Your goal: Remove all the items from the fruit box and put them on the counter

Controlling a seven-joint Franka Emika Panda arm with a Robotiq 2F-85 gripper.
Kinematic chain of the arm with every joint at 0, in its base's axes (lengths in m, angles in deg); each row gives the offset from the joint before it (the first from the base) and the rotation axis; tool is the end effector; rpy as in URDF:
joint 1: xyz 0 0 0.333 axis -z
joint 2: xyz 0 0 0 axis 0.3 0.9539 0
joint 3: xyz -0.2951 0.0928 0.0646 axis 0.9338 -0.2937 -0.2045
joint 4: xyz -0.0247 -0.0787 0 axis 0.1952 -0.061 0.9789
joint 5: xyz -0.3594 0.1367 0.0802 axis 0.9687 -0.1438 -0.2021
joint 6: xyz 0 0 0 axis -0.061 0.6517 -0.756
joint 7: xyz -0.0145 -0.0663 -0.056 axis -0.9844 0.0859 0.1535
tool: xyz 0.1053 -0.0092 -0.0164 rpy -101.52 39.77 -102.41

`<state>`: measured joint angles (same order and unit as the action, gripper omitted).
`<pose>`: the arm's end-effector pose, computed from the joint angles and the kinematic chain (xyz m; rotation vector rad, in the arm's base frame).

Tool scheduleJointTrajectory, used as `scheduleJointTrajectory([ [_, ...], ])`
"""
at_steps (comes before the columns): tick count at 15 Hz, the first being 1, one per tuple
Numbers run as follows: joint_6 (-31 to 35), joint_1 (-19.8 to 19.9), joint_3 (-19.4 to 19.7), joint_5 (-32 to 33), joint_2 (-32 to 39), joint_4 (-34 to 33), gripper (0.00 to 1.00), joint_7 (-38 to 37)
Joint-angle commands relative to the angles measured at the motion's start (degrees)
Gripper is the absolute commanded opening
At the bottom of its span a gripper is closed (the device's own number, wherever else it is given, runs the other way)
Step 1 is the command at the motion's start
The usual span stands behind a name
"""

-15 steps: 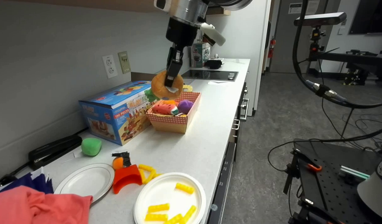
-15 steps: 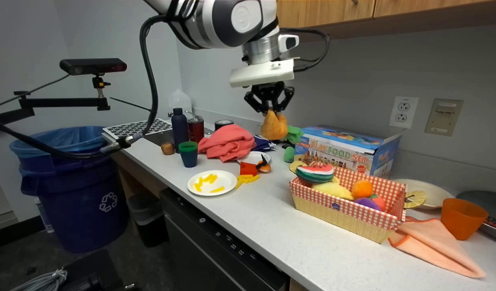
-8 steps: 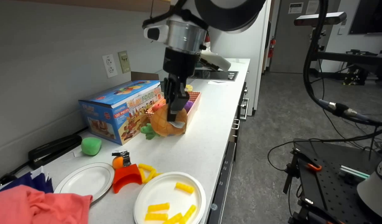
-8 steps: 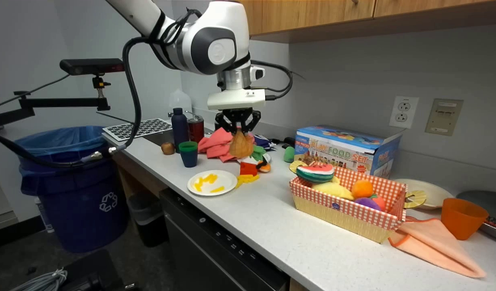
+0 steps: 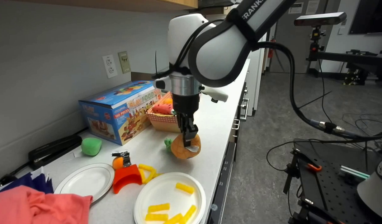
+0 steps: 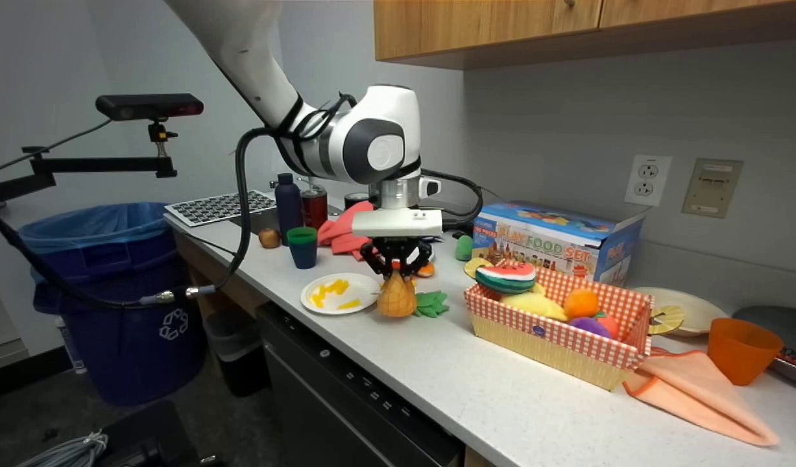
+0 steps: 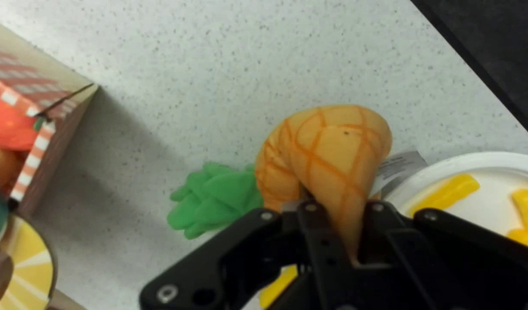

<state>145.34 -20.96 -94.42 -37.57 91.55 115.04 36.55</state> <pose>0.5639 0.0781 0.2949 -2.9095 -1.1799 -0.1057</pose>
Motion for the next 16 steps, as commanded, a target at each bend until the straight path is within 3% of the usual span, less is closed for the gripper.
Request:
scheduleJointTrajectory([
  [1,-1.3,0.8,-0.6,2.4,3.3,-2.9,0.04,-2.5],
  [2,-1.6,0.9,-0.9,2.1,3.4,-3.1,0.04,-2.5],
  [3,-1.9,0.9,-1.2,1.9,2.8,-3.0,0.41,-2.5],
  [5,-2.7,0.8,-1.8,1.7,1.5,-2.7,0.47,-2.0],
  [12,-8.8,1.3,-2.5,-0.2,-5.5,-4.0,1.00,0.3],
  [16,-11.0,2.7,-0.4,-1.9,-5.6,-9.7,1.00,-0.5],
])
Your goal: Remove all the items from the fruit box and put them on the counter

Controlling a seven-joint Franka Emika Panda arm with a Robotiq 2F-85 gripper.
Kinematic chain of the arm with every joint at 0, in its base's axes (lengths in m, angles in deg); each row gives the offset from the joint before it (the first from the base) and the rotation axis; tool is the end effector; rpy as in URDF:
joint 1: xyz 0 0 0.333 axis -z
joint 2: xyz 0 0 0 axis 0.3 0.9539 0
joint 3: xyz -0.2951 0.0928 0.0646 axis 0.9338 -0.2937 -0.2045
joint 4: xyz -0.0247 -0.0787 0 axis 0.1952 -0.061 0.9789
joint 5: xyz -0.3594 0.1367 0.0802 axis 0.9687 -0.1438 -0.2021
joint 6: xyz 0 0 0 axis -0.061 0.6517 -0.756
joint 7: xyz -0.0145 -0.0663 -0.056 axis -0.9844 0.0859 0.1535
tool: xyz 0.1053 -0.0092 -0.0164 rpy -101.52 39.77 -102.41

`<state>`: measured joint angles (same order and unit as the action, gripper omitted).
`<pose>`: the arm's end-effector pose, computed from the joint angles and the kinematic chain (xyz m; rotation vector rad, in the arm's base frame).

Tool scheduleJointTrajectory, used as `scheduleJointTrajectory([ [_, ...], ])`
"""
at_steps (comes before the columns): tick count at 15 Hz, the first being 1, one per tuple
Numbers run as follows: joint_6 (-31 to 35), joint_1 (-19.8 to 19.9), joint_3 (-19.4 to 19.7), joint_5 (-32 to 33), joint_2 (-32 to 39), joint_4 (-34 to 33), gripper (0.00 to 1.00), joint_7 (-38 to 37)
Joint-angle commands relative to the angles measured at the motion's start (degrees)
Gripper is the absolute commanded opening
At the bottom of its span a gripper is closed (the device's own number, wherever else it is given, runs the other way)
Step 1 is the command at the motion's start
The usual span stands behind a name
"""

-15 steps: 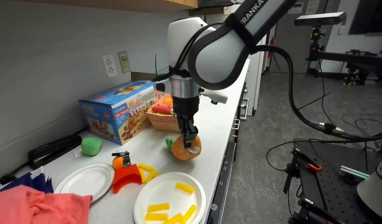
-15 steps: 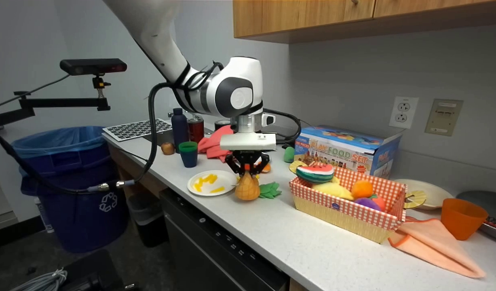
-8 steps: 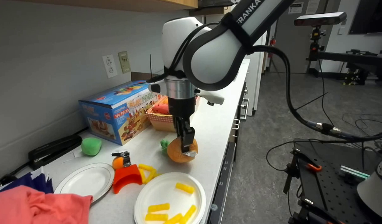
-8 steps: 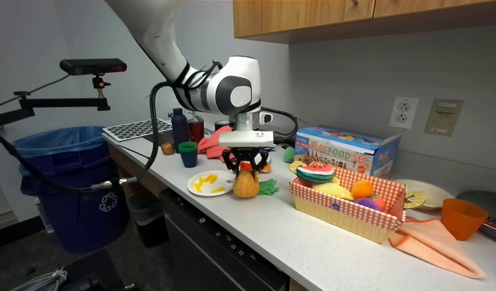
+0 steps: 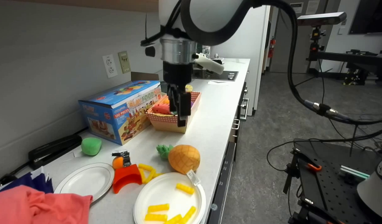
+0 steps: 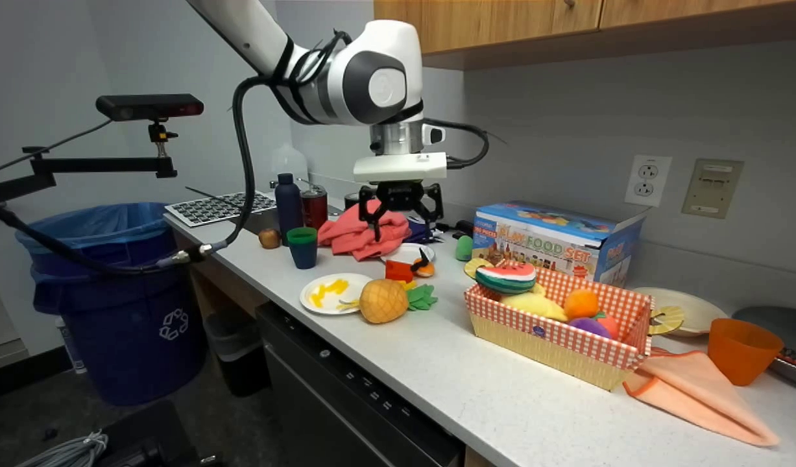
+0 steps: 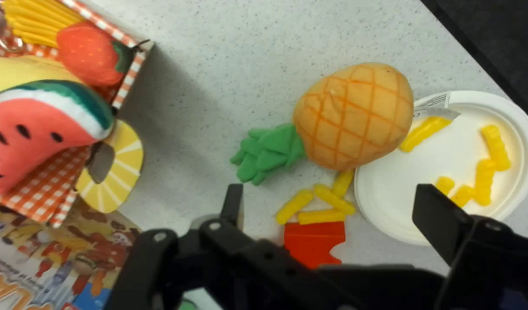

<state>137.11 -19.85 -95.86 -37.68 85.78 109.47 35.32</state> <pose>0.5770 0.0827 0.3817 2.9022 1.1497 0.1866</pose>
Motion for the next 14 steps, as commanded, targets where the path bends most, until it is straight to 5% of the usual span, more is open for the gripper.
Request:
scheduleJointTrajectory([
  [1,-2.6,2.2,1.7,-2.3,0.8,-5.6,1.00,0.4],
  [14,-0.8,7.4,5.4,-6.5,17.9,-21.9,1.00,-15.0],
])
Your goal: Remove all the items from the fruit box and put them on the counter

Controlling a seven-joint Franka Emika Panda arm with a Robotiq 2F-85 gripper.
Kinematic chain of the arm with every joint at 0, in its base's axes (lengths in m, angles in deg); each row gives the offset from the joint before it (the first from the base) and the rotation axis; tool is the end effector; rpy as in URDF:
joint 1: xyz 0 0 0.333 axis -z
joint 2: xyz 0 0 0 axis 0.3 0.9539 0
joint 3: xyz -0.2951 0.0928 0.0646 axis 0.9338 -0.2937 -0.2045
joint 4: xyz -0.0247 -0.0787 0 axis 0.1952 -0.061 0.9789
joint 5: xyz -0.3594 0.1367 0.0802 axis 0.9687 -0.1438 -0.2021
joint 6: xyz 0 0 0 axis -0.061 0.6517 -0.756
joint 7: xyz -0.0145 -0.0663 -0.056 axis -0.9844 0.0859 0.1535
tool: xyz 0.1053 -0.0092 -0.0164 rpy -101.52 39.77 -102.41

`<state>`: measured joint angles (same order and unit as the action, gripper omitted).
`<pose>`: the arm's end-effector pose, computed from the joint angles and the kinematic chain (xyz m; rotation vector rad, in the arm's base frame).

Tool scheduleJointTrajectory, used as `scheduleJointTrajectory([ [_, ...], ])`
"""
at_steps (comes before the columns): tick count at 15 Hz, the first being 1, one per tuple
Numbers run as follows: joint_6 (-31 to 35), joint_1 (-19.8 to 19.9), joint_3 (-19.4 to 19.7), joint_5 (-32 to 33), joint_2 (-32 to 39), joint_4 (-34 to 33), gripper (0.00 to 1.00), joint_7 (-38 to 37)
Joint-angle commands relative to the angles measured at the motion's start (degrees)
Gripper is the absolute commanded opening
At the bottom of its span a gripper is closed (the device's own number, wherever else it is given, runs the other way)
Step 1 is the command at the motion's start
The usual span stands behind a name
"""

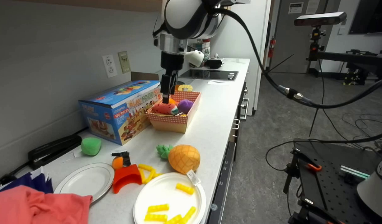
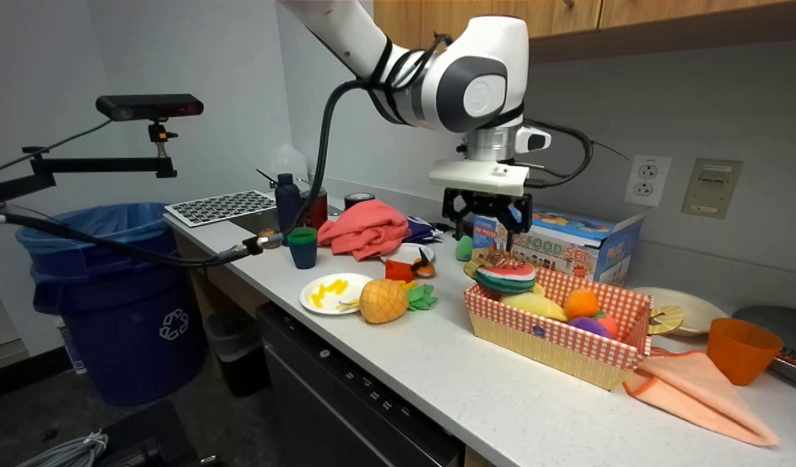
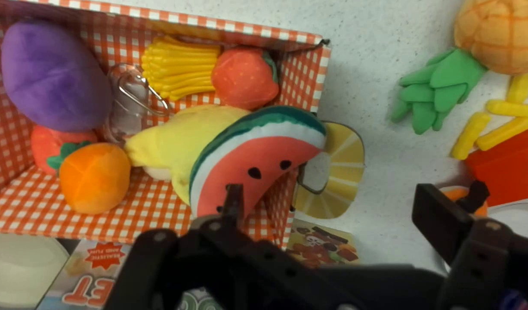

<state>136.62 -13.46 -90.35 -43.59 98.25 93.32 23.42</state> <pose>0.6588 -0.0400 0.3767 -3.0562 -0.4268 -0.2926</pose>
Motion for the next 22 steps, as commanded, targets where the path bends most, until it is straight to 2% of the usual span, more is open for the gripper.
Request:
scheduleJointTrajectory([
  [1,-0.2,1.1,0.1,-0.1,7.1,-7.1,1.00,-4.3],
  [8,-2.1,2.8,0.8,0.2,16.0,-16.7,1.00,-10.0],
  [10,-2.3,3.1,0.8,0.2,17.7,-17.9,0.72,-11.0],
  [14,-2.0,3.8,0.4,0.0,18.4,-18.1,0.40,-10.7],
  [17,-0.5,3.6,0.1,0.6,14.6,-14.6,0.18,-9.4],
  [19,0.8,3.1,0.3,1.6,11.0,-11.5,0.04,-9.1],
  [22,1.6,2.6,-0.1,2.6,5.3,-7.2,0.01,-8.0],
])
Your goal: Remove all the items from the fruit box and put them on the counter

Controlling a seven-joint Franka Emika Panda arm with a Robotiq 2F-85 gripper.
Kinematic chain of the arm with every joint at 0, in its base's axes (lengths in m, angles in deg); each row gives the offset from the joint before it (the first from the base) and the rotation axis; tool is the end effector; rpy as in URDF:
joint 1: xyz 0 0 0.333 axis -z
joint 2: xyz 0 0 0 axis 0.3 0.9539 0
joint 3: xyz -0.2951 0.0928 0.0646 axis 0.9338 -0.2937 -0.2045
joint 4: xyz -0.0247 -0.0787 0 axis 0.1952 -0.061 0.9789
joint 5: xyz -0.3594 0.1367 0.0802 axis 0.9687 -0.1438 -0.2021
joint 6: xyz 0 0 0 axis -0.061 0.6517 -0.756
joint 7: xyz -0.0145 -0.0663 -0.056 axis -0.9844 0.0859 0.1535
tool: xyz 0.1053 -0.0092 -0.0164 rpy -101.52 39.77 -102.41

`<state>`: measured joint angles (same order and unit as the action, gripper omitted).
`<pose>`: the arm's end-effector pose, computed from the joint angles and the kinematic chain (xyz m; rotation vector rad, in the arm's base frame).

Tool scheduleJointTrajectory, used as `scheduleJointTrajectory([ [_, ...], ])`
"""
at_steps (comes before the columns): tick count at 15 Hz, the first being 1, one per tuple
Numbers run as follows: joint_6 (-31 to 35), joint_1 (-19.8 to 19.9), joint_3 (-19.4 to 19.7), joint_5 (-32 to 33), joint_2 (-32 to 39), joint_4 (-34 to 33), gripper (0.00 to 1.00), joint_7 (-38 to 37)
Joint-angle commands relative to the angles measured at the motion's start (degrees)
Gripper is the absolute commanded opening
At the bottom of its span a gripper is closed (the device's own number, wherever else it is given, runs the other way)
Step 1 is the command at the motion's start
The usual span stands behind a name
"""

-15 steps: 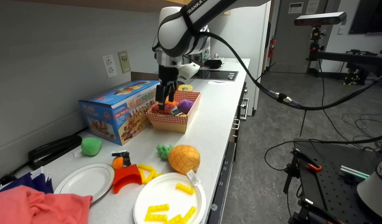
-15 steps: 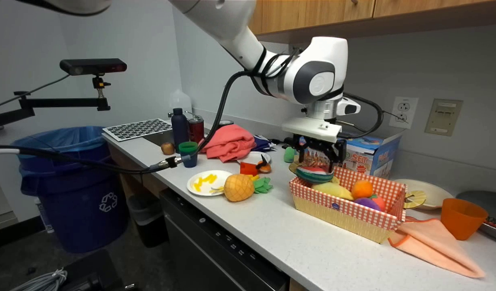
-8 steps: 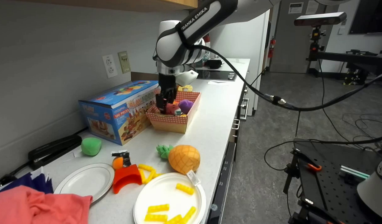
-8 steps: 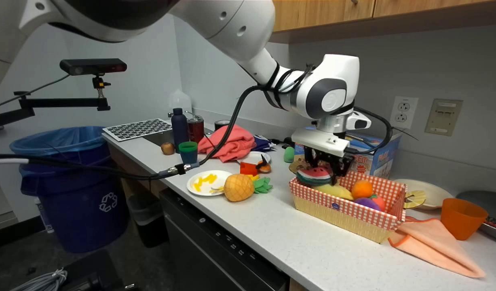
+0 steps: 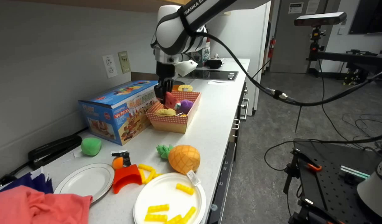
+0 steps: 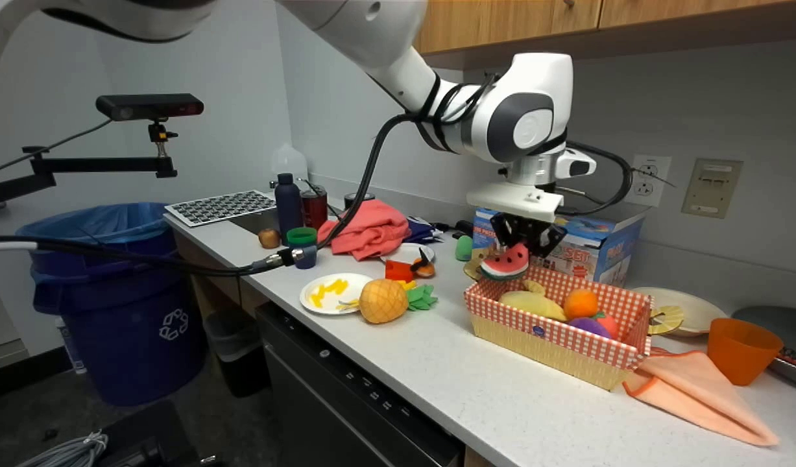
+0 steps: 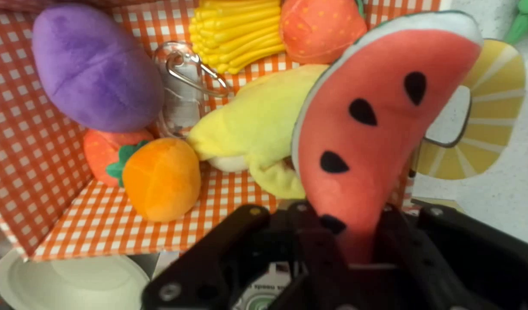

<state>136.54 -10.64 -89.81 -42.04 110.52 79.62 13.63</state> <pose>0.7130 -0.0855 0.3428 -3.0994 -0.1029 -0.3196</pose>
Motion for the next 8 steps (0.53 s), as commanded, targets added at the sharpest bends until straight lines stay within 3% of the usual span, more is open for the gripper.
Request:
scheduleJointTrajectory([
  [1,2.1,-0.3,-1.2,1.0,-9.1,8.2,0.02,2.8],
  [8,3.3,-3.0,-6.3,-0.7,-17.7,17.8,0.03,9.9],
])
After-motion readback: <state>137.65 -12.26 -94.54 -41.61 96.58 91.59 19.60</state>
